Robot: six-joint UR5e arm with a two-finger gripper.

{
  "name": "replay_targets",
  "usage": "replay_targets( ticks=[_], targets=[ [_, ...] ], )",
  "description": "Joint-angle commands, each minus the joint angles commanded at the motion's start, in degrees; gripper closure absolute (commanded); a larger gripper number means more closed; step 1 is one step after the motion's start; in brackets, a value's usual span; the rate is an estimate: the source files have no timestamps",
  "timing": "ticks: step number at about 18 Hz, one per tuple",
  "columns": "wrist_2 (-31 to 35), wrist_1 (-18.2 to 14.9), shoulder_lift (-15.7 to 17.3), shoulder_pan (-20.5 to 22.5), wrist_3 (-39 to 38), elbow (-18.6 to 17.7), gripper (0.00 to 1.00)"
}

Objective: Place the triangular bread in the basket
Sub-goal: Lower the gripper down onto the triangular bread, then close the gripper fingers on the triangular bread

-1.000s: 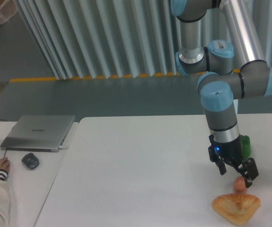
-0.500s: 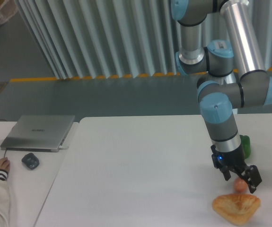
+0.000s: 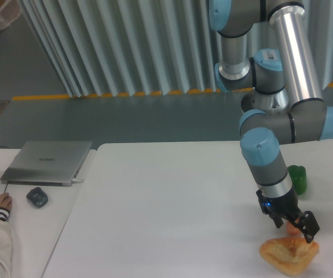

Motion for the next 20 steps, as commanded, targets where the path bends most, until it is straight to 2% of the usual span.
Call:
replay_targets(
  ticks=[8, 13, 17, 20],
  targets=[
    [0.0, 0.1, -0.9, -0.3, -4.0, -0.6, 0.0],
    [-0.5, 0.1, -0.9, -0.4, -6.4, 0.8, 0.0],
    [2.9, 0.1, -2.8, -1.4, -10.1, 1.0, 0.0],
    [3.3, 0.1, -2.7, -1.5, -10.9, 1.1, 0.0]
  ],
)
